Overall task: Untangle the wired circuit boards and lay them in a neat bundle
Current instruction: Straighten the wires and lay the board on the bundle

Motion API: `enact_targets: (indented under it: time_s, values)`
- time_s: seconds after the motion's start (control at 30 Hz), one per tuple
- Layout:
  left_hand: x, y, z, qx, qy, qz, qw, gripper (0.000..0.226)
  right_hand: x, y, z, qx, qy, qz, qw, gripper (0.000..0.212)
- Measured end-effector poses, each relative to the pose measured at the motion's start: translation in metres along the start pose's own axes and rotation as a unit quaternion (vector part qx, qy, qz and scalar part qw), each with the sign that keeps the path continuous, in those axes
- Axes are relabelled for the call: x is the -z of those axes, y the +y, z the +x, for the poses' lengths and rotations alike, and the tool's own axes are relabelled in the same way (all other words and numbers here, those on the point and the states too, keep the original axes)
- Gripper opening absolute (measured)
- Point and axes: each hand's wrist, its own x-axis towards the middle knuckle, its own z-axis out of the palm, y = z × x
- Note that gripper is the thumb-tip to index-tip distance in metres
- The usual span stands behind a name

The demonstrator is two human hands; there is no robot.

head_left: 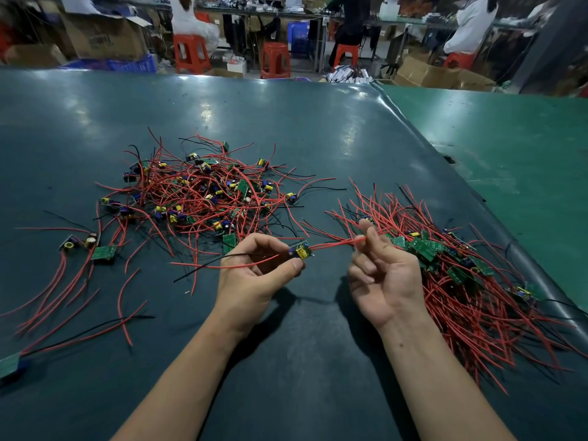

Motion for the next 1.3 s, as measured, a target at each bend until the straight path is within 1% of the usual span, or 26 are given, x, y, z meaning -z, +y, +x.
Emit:
enact_targets:
  time_s: [0.07, 0.13, 0.27, 0.37, 0.43, 0.5, 0.57, 0.63, 0.73, 0.8, 0.87, 0.97, 1.1, 1.2, 1.3]
  values:
    - [0.001, 0.000, 0.001, 0.000, 0.012, 0.000, 1.000, 0.030, 0.000, -0.001, 0.000, 0.010, 0.017, -0.024, 1.000, 0.014]
    - [0.002, 0.000, 0.002, 0.000, 0.022, -0.002, 1.000, 0.030, 0.001, -0.002, 0.000, 0.001, 0.017, -0.013, 1.000, 0.019]
    - [0.004, 0.000, 0.004, -0.005, 0.029, -0.008, 1.000, 0.030, 0.001, -0.002, 0.000, -0.031, -0.012, 0.011, 0.999, 0.010]
    - [0.004, -0.001, 0.002, -0.009, -0.004, 0.008, 1.000, 0.029, 0.002, 0.000, 0.000, -0.048, -0.030, 0.046, 0.997, 0.015]
    - [0.004, -0.002, 0.001, -0.011, -0.013, 0.006, 1.000, 0.030, 0.003, 0.000, 0.001, -0.036, -0.023, 0.041, 0.998, 0.016]
    - [0.006, -0.002, 0.004, -0.013, 0.010, -0.012, 1.000, 0.026, 0.003, 0.001, 0.003, -0.006, -0.014, 0.004, 1.000, 0.019]
    - [0.009, -0.003, 0.007, -0.011, 0.025, -0.033, 0.999, 0.023, 0.000, 0.004, 0.001, 0.014, -0.021, -0.094, 0.995, 0.030]
    - [0.010, -0.004, 0.008, -0.006, 0.018, -0.033, 0.999, 0.024, -0.004, 0.012, -0.003, 0.016, -0.036, -0.192, 0.981, 0.038]
    - [0.009, -0.006, 0.006, -0.003, -0.013, -0.009, 1.000, 0.024, -0.007, 0.027, -0.009, 0.028, -0.071, -0.248, 0.966, 0.028]
    - [0.009, -0.006, 0.005, -0.003, -0.025, -0.007, 1.000, 0.028, -0.007, 0.031, -0.010, 0.042, -0.069, -0.253, 0.964, 0.024]
    - [0.009, -0.004, 0.005, 0.001, -0.026, -0.008, 1.000, 0.033, -0.007, 0.030, -0.009, 0.053, -0.051, -0.257, 0.964, 0.023]
    - [0.007, -0.003, 0.004, 0.003, -0.028, 0.001, 1.000, 0.026, -0.007, 0.026, -0.007, 0.067, -0.045, -0.260, 0.962, 0.015]
    - [0.007, -0.003, 0.005, -0.002, -0.021, 0.009, 1.000, 0.032, -0.005, 0.014, -0.001, 0.092, -0.008, -0.222, 0.971, 0.025]
    - [0.009, -0.004, 0.006, -0.006, -0.016, 0.003, 1.000, 0.023, -0.002, 0.009, 0.001, 0.148, 0.022, -0.194, 0.970, 0.028]
    - [0.008, -0.004, 0.006, -0.007, -0.040, 0.006, 0.999, 0.022, -0.001, 0.008, 0.002, 0.204, 0.045, -0.176, 0.962, 0.028]
